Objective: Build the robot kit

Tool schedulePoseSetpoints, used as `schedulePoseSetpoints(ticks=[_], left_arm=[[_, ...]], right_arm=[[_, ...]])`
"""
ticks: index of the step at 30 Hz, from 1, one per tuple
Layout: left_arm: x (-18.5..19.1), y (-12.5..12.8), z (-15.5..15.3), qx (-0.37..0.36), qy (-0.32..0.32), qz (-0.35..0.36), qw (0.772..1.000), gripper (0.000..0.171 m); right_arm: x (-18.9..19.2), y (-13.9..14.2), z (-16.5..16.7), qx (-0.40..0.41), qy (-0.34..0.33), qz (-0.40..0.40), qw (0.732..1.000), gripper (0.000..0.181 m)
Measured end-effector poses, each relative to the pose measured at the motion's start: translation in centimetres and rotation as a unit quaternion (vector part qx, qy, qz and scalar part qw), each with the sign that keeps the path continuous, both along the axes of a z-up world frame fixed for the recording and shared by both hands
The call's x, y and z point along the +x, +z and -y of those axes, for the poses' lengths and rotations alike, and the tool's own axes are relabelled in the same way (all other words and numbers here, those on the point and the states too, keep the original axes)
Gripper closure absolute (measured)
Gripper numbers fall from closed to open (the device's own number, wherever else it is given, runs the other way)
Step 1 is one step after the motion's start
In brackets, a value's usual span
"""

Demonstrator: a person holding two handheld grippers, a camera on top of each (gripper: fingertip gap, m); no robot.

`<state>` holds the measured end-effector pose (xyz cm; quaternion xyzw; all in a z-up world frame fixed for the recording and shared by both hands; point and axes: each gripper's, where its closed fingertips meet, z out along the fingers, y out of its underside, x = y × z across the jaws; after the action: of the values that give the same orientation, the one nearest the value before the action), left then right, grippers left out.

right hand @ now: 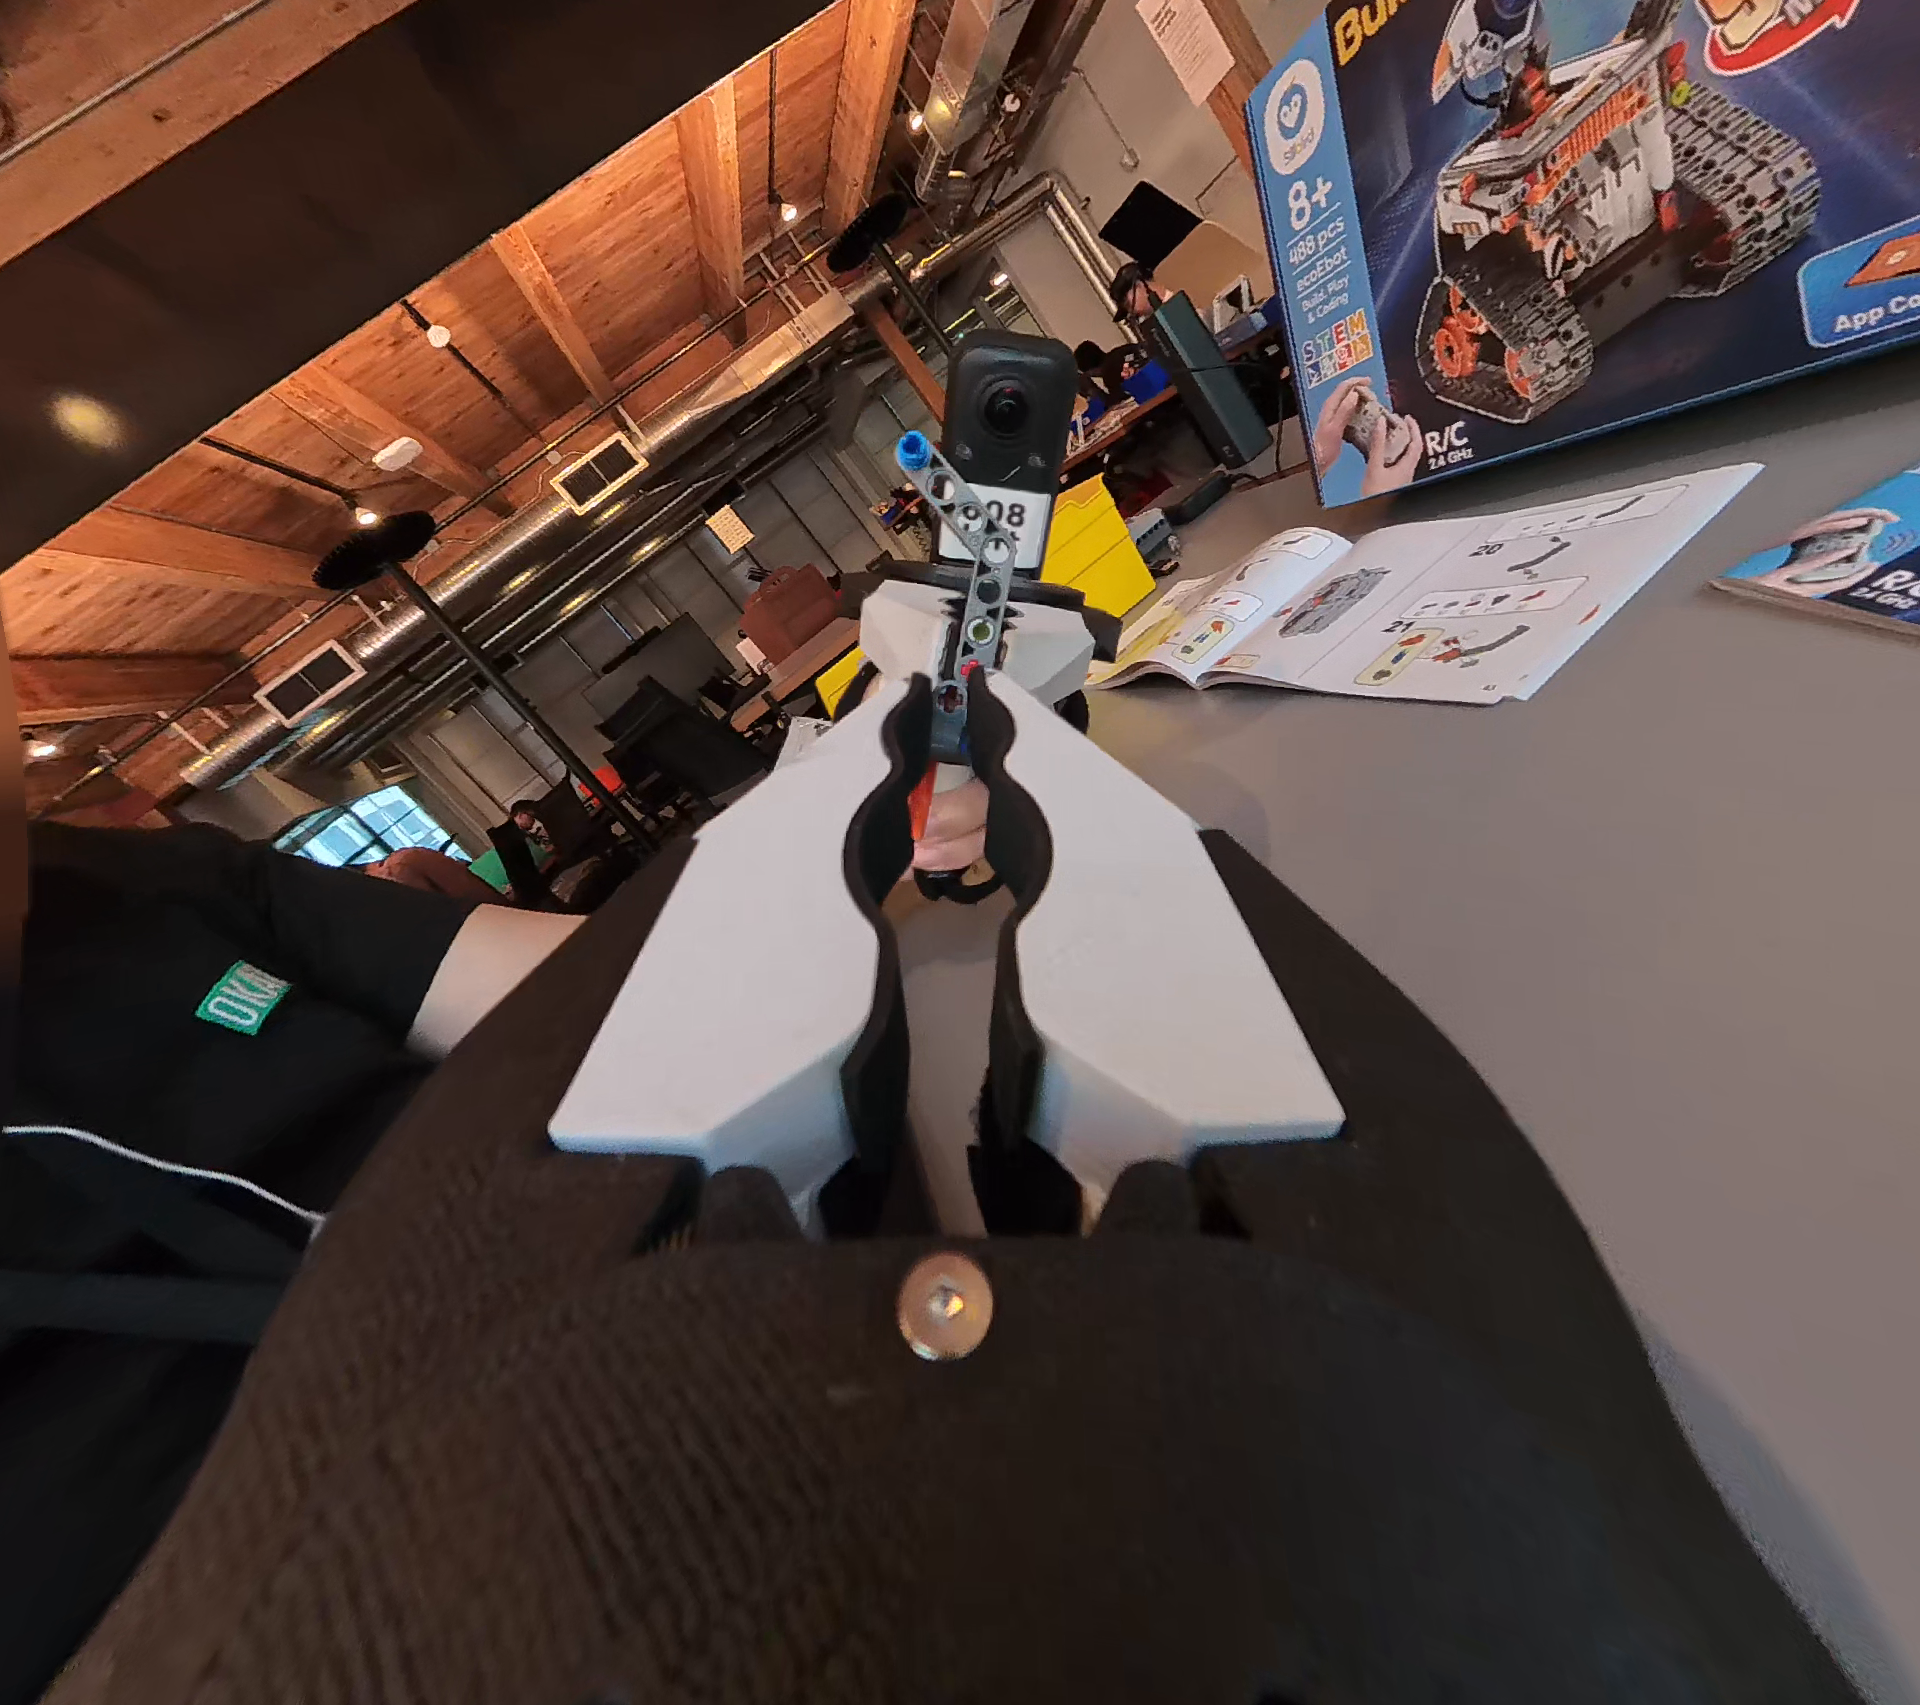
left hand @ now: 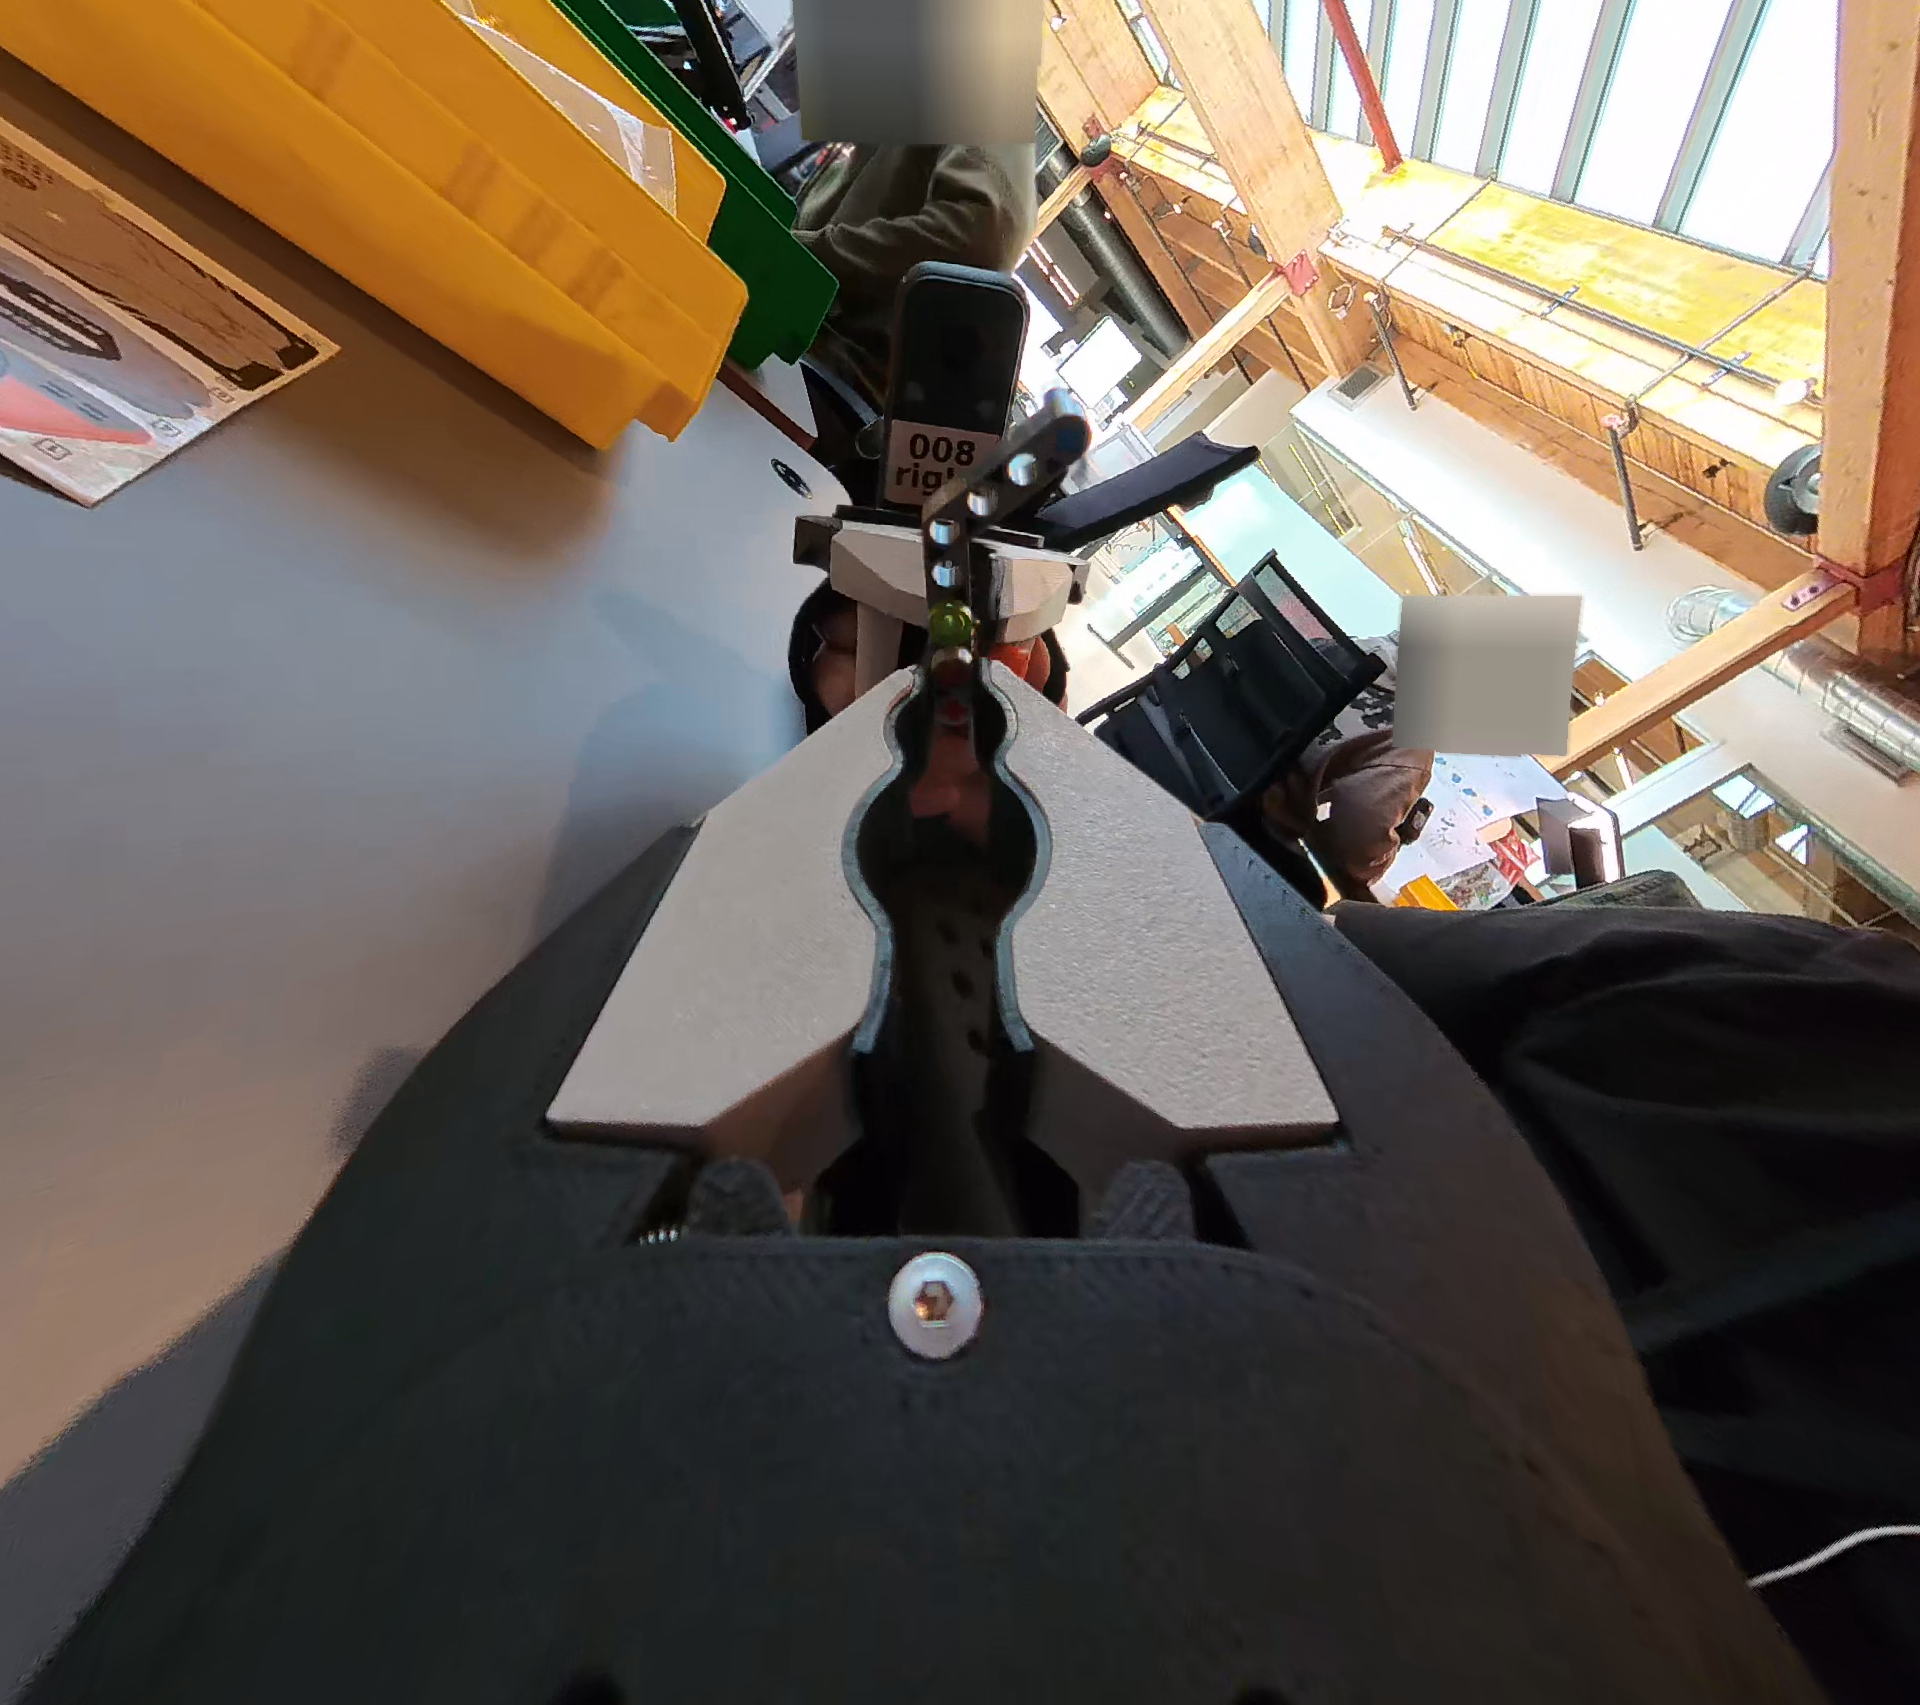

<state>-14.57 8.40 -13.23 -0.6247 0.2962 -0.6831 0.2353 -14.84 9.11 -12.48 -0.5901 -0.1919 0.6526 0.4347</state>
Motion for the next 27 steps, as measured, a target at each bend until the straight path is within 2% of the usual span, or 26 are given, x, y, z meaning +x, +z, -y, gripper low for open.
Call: schedulePoseSetpoints(ticks=[9,27], left_arm=[[-0.4,-0.1,-0.4,-0.020,0.001,0.011,1.000,0.166],[-1.0,-1.1,-0.2,-0.023,-0.022,-0.023,0.999,0.166]], right_arm=[[-0.2,-0.4,-0.3,-0.011,0.000,0.009,1.000,0.176],[-1.1,-1.6,0.0,-0.027,0.037,0.040,0.998,0.176]])
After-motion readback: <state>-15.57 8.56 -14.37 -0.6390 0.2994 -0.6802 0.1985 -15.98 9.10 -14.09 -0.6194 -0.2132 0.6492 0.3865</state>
